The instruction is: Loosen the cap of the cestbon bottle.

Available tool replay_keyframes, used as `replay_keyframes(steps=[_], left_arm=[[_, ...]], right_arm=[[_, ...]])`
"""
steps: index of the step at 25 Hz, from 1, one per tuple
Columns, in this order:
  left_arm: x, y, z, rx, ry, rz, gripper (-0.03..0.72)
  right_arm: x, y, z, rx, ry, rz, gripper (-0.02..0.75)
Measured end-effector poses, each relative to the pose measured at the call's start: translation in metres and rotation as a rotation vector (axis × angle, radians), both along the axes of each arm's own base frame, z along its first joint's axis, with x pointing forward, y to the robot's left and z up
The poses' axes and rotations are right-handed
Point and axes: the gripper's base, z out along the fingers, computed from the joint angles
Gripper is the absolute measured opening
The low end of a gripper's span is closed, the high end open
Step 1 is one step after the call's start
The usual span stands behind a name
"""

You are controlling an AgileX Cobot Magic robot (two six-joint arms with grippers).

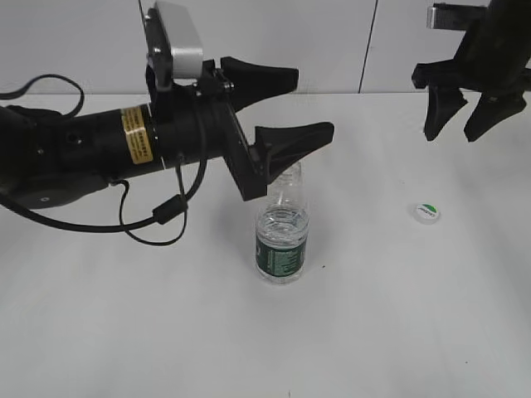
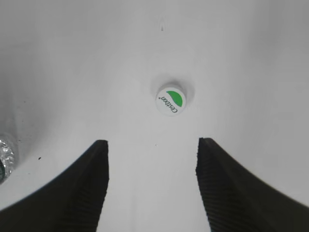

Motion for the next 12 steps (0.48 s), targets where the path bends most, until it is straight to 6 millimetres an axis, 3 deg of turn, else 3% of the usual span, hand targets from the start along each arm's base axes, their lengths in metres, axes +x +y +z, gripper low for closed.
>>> replay_keyframes(steps=[7, 12], left_arm=[[0.004, 0.012, 0.031, 0.074, -0.006, 0.174, 0.551], [0.017, 0.046, 0.060, 0.232, 0.011, 0.444, 0.550]], right_arm=[[-0.005, -0.001, 0.030, 0.012, -0.076, 0.001, 0.442], [-0.008, -0.001, 0.040, 0.016, -0.104, 0.001, 0.442]])
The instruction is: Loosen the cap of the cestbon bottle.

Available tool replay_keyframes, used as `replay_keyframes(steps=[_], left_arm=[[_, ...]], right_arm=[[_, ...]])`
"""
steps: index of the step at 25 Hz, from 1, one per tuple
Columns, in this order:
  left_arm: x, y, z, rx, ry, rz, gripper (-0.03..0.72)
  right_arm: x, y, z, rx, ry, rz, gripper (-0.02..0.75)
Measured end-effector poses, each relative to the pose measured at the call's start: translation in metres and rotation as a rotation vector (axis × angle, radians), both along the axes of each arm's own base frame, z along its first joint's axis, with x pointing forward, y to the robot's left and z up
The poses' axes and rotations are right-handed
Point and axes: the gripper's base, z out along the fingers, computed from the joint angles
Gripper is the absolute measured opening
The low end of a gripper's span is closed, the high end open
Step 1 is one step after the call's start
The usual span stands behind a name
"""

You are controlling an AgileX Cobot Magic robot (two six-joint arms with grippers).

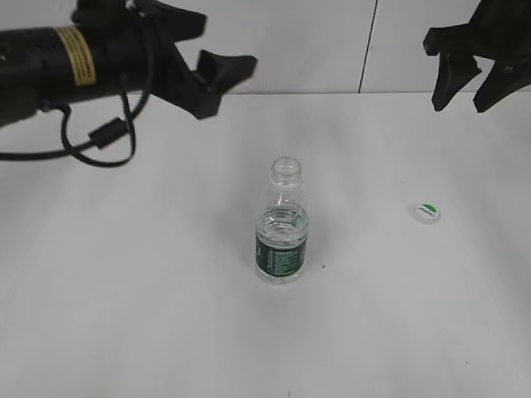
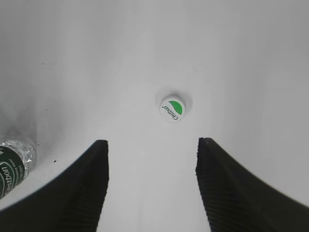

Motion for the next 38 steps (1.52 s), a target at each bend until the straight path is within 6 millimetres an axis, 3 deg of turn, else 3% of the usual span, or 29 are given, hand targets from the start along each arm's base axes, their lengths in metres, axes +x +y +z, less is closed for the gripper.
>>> replay_keyframes(steps=[4, 9, 15, 22, 26, 31, 38], left_arm=[[0.013, 0.040, 0.025, 0.140, 0.076, 0.303, 0.549], [0.015, 0.082, 0.028, 0.376, 0.339, 0.677, 0.496], [0.000, 0.096, 0.026, 0.426, 0.629, 0.868, 0.391], [-0.015, 0.100, 0.018, 0.396, 0.937, 0.864, 0.366], [-0.013, 0.120, 0.022, 0.407, 1.105, 0.920, 0.363], [-0.012, 0.142, 0.026, 0.399, 1.182, 0.987, 0.361], [-0.015, 0.146, 0.030, 0.377, 1.192, 0.995, 0.337]], right_arm=[[-0.002, 0.000, 0.007, 0.003, -0.016, 0.000, 0.442], [-0.008, -0.001, 0.019, 0.009, -0.046, 0.000, 0.442], [-0.015, -0.002, 0.036, 0.017, -0.088, 0.000, 0.442], [-0.030, -0.004, 0.052, 0.023, -0.121, 0.000, 0.442], [-0.055, -0.008, 0.055, 0.021, -0.106, 0.000, 0.442], [-0.100, -0.016, 0.054, 0.012, -0.079, 0.001, 0.442], [-0.160, -0.028, 0.048, -0.018, -0.066, 0.003, 0.442]])
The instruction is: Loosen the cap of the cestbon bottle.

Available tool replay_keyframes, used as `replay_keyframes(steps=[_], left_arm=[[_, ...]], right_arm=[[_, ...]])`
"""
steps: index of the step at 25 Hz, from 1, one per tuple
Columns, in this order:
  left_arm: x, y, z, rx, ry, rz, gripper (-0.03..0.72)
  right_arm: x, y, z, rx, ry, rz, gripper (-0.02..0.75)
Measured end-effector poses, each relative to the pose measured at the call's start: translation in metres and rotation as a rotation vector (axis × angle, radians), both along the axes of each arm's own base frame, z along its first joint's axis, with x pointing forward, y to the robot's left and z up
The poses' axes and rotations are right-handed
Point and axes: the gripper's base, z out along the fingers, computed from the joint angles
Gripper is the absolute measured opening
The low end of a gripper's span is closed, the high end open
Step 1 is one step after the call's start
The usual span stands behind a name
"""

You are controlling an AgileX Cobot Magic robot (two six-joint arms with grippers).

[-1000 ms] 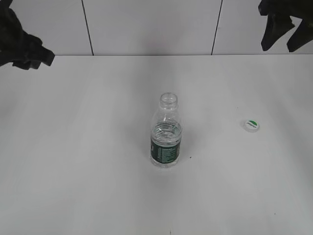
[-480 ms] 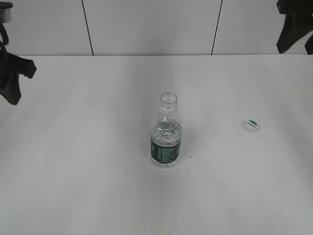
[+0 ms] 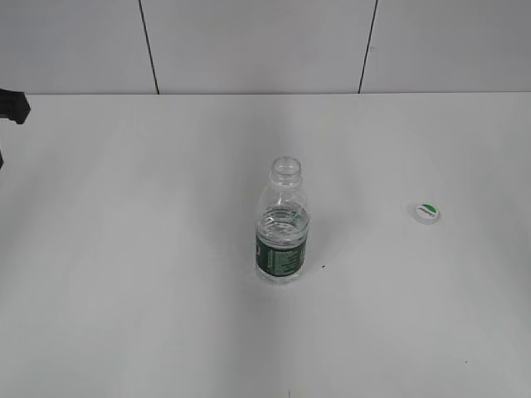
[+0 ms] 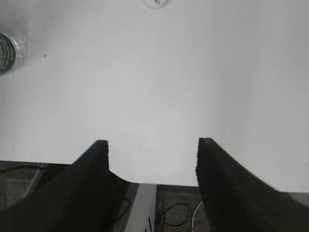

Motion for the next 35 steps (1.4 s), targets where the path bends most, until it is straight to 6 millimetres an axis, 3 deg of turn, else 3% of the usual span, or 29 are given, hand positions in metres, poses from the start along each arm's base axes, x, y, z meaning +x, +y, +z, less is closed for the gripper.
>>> replay_keyframes(steps=[7, 18, 23, 26, 35], left_arm=[[-0.029, 0.005, 0.024, -0.011, -0.083, -0.007, 0.324], [-0.128, 0.023, 0.037, 0.015, -0.225, -0.041, 0.323], [-0.180, 0.031, 0.037, 0.008, -0.350, -0.040, 0.305], [-0.201, 0.034, 0.034, -0.002, -0.440, -0.042, 0.302], [-0.247, 0.041, 0.014, -0.025, -0.633, -0.046, 0.300]], right_arm=[[-0.054, -0.012, 0.004, -0.025, -0.071, 0.001, 0.442], [-0.139, -0.026, 0.031, 0.010, -0.350, -0.005, 0.442], [-0.168, -0.032, 0.019, 0.000, -0.409, -0.009, 0.442], [-0.180, -0.036, 0.007, -0.024, -0.420, -0.013, 0.442], [-0.202, -0.042, -0.033, -0.048, -0.523, 0.003, 0.442]])
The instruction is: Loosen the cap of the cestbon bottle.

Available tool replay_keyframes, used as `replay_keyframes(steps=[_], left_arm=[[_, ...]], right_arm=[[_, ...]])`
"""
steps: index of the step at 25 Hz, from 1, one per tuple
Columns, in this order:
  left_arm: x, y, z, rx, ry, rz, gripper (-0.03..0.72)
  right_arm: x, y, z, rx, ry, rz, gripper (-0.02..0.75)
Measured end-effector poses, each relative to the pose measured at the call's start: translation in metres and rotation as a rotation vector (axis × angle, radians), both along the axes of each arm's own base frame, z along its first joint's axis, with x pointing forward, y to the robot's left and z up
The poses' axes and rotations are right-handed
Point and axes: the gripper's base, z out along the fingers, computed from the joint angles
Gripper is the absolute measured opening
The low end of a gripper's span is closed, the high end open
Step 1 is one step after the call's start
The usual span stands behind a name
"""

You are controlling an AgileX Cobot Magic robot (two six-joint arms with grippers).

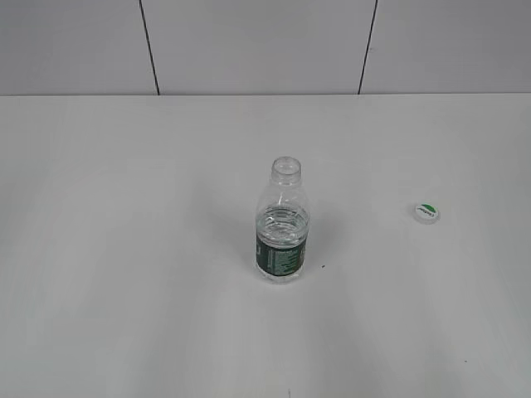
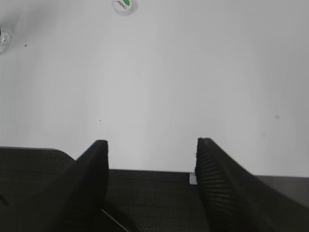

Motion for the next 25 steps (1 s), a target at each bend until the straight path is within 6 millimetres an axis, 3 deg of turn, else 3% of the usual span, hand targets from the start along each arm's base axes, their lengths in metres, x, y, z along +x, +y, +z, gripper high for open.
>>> replay_keyframes(steps=[7, 12, 25], left_arm=[[-0.013, 0.002, -0.003, -0.013, -0.110, -0.007, 0.300], [-0.020, 0.000, -0.016, -0.045, -0.145, -0.022, 0.300], [-0.033, 0.000, -0.018, -0.047, -0.212, -0.052, 0.299]], right_arm=[[-0.028, -0.004, -0.003, 0.022, -0.202, 0.008, 0.442], [-0.046, -0.007, -0.005, 0.040, -0.326, 0.008, 0.442], [-0.045, -0.008, -0.008, 0.030, -0.326, 0.009, 0.442]])
